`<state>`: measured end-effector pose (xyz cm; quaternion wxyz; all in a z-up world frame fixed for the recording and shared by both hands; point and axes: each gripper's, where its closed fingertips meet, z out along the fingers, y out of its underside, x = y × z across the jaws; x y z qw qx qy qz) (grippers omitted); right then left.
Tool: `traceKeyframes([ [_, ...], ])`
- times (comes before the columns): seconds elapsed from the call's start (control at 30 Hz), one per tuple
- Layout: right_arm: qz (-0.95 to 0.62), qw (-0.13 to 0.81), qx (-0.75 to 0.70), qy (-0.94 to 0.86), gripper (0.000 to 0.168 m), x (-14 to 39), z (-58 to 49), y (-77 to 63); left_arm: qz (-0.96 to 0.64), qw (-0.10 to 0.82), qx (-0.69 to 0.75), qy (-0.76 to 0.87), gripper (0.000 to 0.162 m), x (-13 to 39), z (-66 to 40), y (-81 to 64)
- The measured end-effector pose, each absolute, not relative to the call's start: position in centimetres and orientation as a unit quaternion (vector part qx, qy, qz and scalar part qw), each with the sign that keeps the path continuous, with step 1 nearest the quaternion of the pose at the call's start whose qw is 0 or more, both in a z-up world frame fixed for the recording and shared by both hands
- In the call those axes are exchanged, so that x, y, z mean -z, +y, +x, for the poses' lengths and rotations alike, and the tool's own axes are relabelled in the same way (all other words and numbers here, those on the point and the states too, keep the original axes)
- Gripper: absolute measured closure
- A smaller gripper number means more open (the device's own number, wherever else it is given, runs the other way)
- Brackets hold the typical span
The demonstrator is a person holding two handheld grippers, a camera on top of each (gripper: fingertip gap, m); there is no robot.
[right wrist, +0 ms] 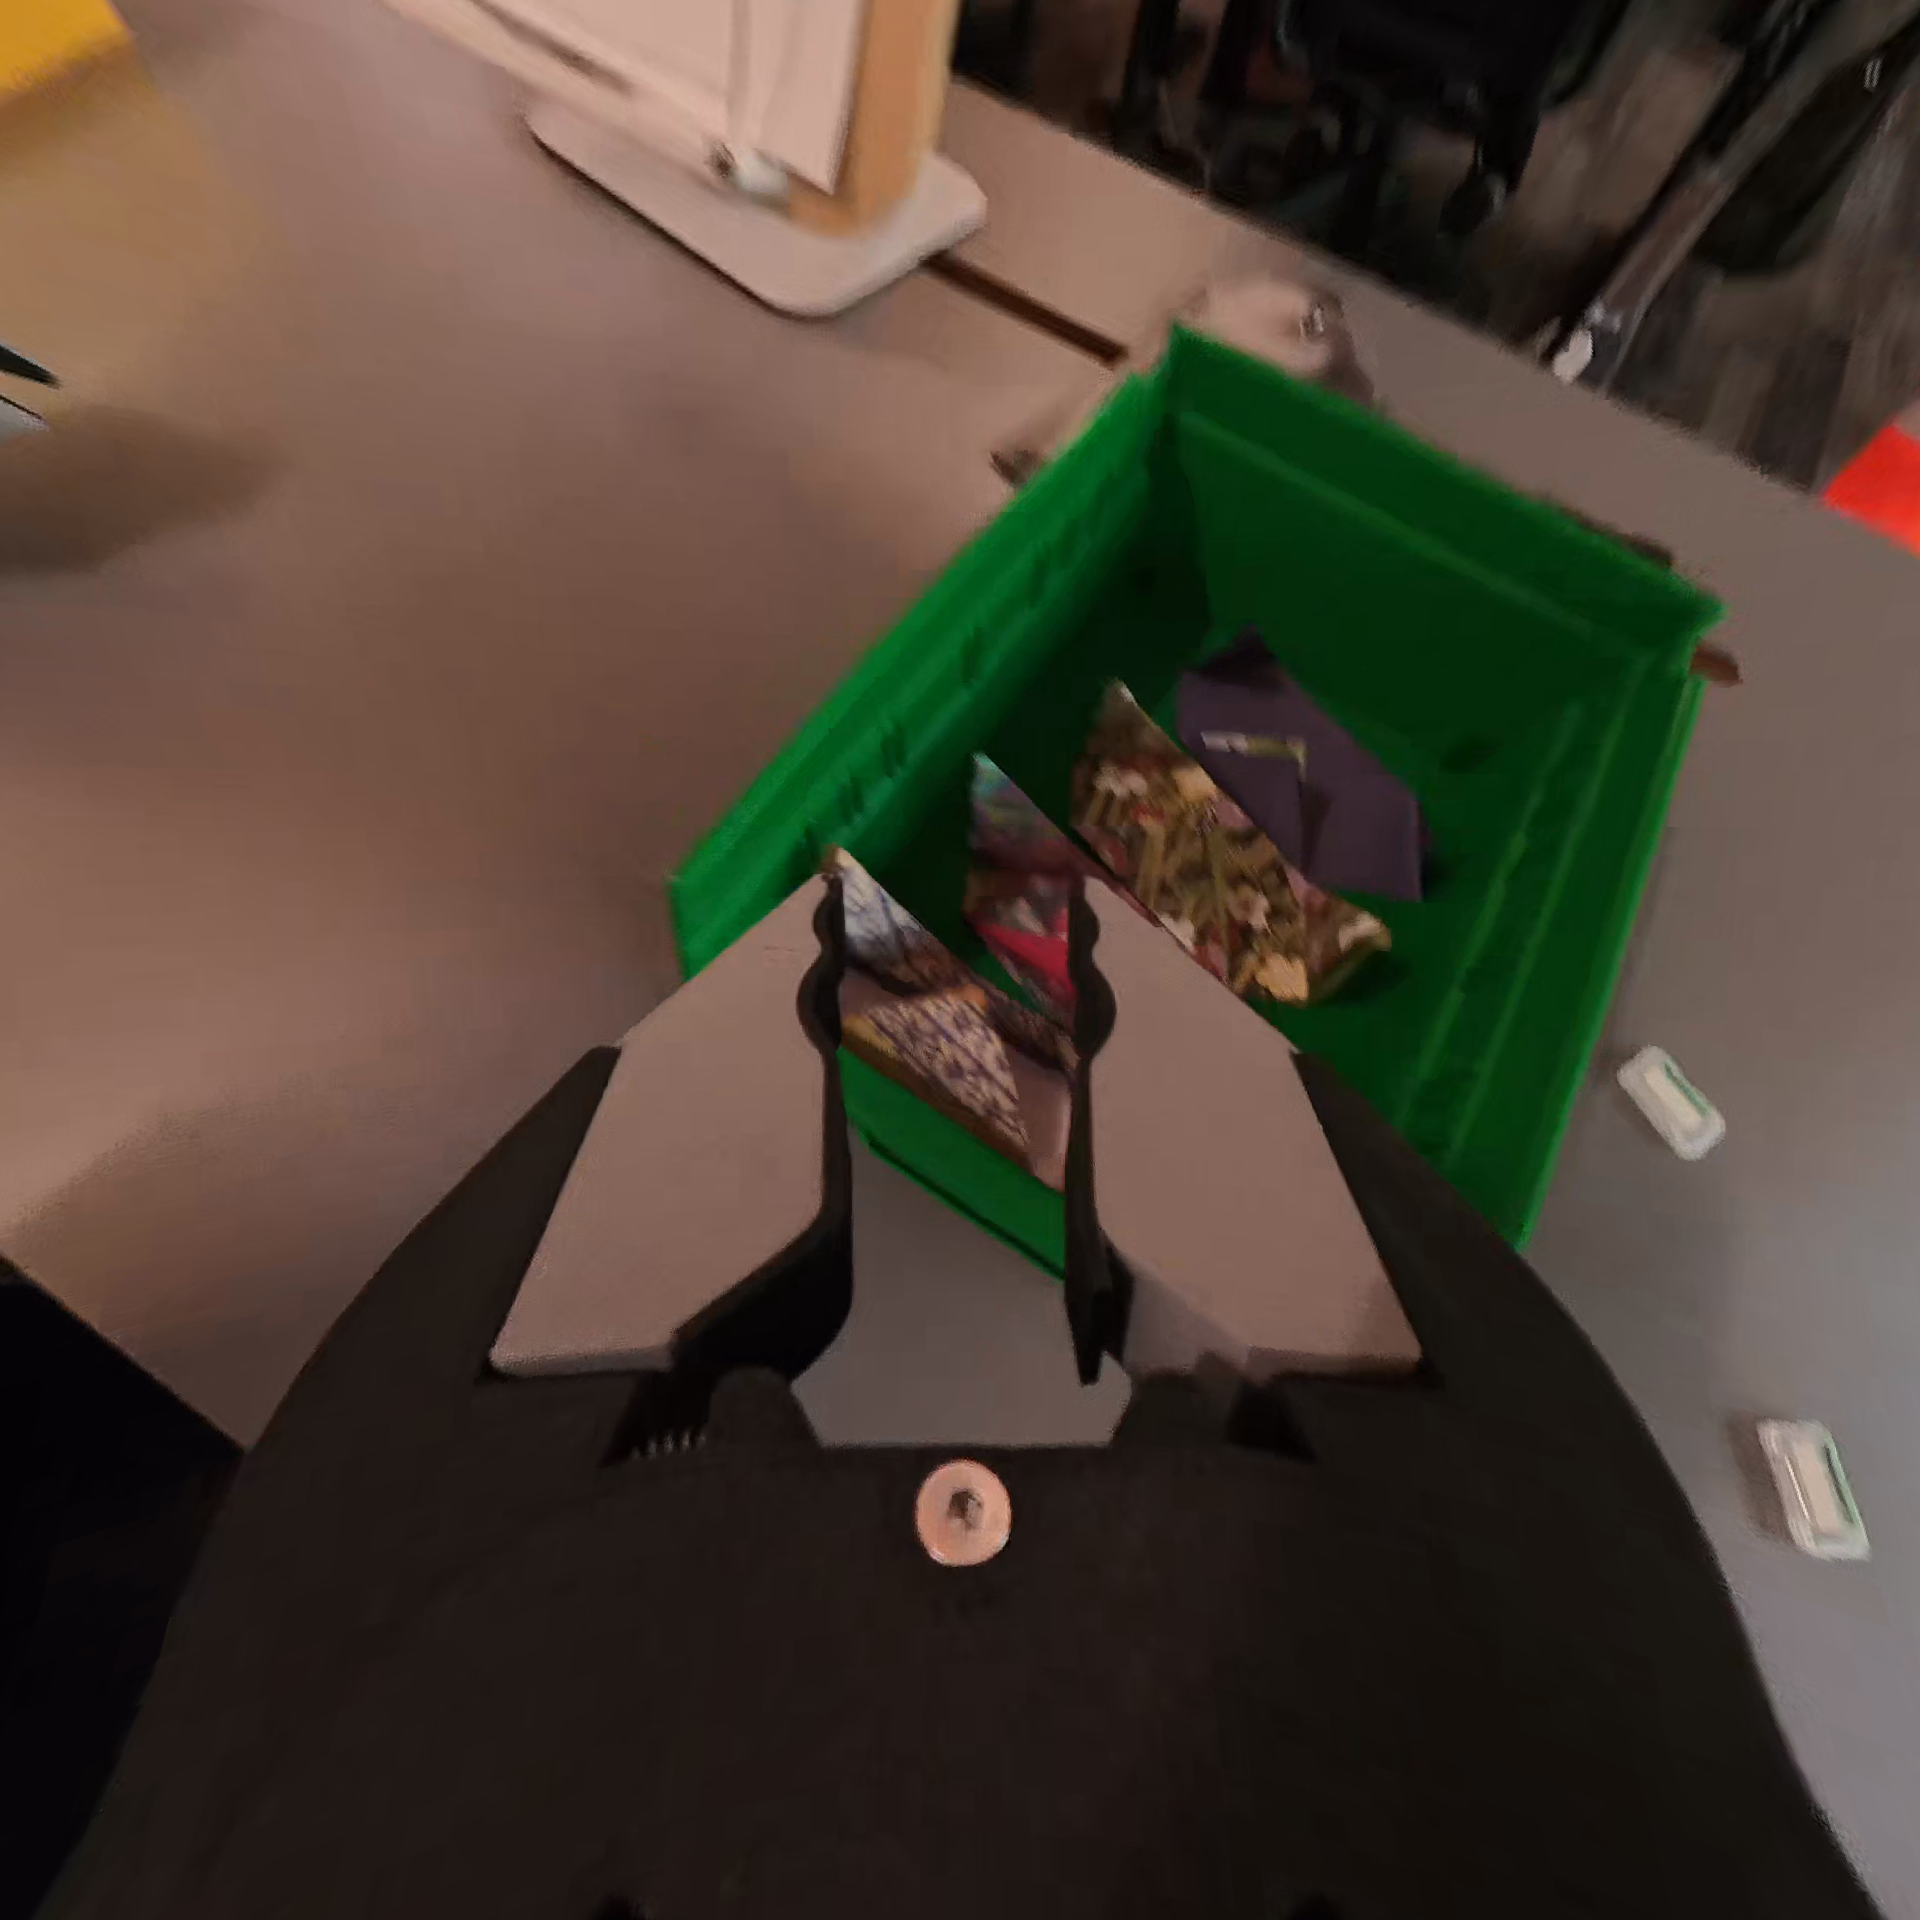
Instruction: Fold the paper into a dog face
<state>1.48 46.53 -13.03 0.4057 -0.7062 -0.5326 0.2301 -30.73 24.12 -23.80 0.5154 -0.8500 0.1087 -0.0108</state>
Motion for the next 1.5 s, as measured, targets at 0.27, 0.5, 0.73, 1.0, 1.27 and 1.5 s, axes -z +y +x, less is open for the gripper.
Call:
traceKeyframes([
  [0.27, -0.593, 0.407, -0.311, -0.621, 0.111, 11.7, -9.8, 35.5, -0.851, 0.514, 0.004, 0.108, 0.145, 23.9, -30.8, 24.1],
  [0.5, -0.569, 0.361, -0.328, -0.662, 0.117, 18.7, -21.8, 30.5, -0.848, 0.522, 0.0, 0.097, 0.145, 23.6, -31.3, 24.2],
  [0.73, -0.576, 0.389, -0.312, -0.648, 0.128, 22.3, -28.3, 32.4, -0.846, 0.53, 0.01, 0.049, 0.138, 23.3, -32.8, 24.4],
  [1.0, -0.609, 0.318, -0.276, -0.672, 0.126, 27.1, -27.0, 33.0, -0.854, 0.519, 0.018, 0.034, 0.136, 23.7, -33.1, 24.6],
  [1.27, -0.606, 0.312, -0.266, -0.682, 0.125, 27.6, -26.7, 32.9, -0.859, 0.511, 0.04, 0.022, 0.135, 24.0, -33.2, 24.6],
  [1.5, -0.624, 0.286, -0.285, -0.669, 0.12, 27.8, -26.7, 33.1, -0.853, 0.52, 0.054, 0.002, 0.136, 23.7, -33.5, 24.5],
])
